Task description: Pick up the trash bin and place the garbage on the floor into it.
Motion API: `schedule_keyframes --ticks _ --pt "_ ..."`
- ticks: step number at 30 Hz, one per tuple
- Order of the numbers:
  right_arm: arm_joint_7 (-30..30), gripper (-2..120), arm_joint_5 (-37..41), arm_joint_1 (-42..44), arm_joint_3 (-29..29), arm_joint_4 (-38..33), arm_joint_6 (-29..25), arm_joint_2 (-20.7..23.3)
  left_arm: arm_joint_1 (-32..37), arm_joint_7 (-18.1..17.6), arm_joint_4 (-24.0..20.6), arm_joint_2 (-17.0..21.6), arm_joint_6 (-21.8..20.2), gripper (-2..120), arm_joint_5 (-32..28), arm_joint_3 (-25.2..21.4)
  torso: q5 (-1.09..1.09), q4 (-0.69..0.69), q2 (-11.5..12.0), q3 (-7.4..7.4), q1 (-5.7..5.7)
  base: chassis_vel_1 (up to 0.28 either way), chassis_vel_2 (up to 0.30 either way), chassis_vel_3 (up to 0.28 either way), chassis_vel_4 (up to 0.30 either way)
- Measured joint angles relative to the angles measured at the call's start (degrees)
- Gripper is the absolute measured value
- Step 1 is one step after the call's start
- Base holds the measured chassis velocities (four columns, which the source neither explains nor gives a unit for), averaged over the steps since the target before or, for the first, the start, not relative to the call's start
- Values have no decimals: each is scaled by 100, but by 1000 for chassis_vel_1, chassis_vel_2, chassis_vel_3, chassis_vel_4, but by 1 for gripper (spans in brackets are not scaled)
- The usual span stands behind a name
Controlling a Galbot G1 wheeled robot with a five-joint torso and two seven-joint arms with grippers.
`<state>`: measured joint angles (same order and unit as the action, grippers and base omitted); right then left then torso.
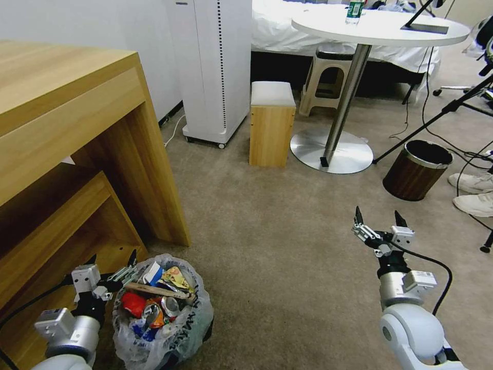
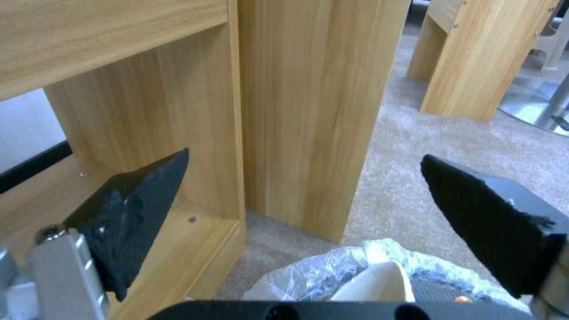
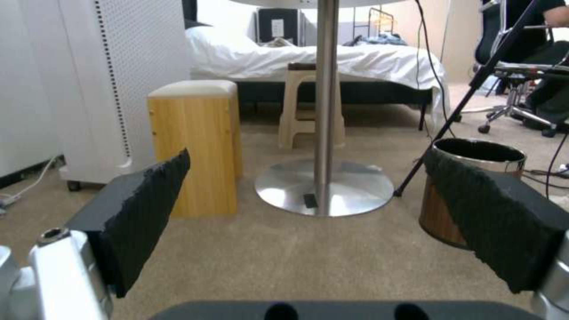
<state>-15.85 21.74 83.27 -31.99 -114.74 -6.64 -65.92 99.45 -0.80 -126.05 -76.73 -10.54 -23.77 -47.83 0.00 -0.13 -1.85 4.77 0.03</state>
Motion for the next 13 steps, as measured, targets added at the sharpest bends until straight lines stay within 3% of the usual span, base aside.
schedule_keyframes --ticks 13 --pt "0 100 3 0 -4 -4 5 4 4 -3 -6 0 -8 100 0 -4 0 0 0 0 0 0 0 0 0"
